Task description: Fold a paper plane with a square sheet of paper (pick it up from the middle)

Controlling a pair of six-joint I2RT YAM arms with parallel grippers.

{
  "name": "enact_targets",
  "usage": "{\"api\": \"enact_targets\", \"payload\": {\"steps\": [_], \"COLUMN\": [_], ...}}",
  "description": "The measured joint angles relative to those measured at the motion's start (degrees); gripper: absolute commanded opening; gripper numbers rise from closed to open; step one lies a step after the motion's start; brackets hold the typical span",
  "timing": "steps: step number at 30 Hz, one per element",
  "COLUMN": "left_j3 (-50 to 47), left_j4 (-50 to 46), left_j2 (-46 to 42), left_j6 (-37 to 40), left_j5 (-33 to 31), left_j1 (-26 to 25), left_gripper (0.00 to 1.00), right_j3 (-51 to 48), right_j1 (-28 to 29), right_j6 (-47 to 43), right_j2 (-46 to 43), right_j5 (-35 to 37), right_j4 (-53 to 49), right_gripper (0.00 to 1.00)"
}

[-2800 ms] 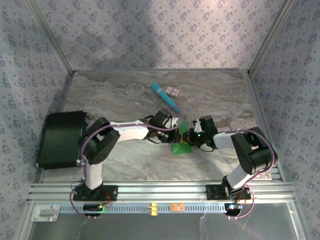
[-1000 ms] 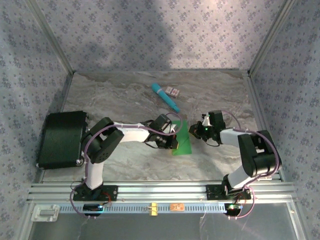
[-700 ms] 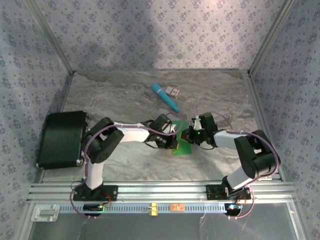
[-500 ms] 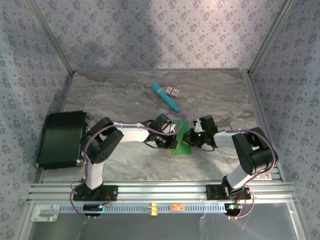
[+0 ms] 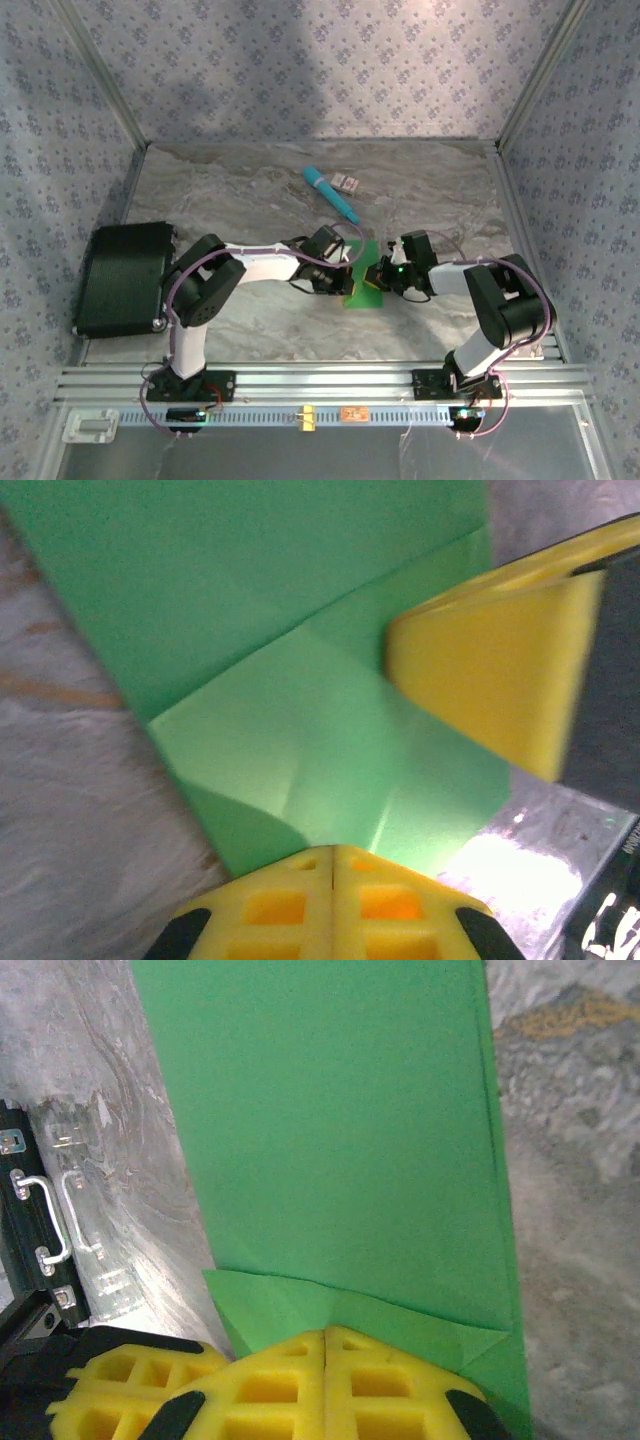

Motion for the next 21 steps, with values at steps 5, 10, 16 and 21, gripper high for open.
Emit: {"api": "enact_targets", "payload": {"steps": [5, 10, 16, 21], "left_j3": [-1.2, -1.2, -1.2, -1.2], "left_j4": [2.0, 1.5, 1.7, 1.8], "left_j2": [-0.4, -0.7, -0.7, -0.7], "left_j6": [-0.9, -0.8, -0.8, -1.0], "left_j5": [0.0, -0.9, -1.3, -1.3], "left_j1": [0.5, 0.7, 1.4, 1.8], "left_gripper": [0.03, 0.04, 0.04, 0.01], "right_j3": [-0.1, -0.1, -0.1, -0.1], "right_j1": [0.0, -0.1, -0.2, -0.3], "right_j6": [0.0, 0.0, 0.0, 0.0], "right_j2": [0.0, 0.0, 0.0, -0.2], "right_j5": [0.0, 0.0, -0.2, -0.4], "right_j4": [0.1, 0.1, 0.2, 0.2], "right_gripper": [0.0, 0.0, 0.0, 0.0]}}
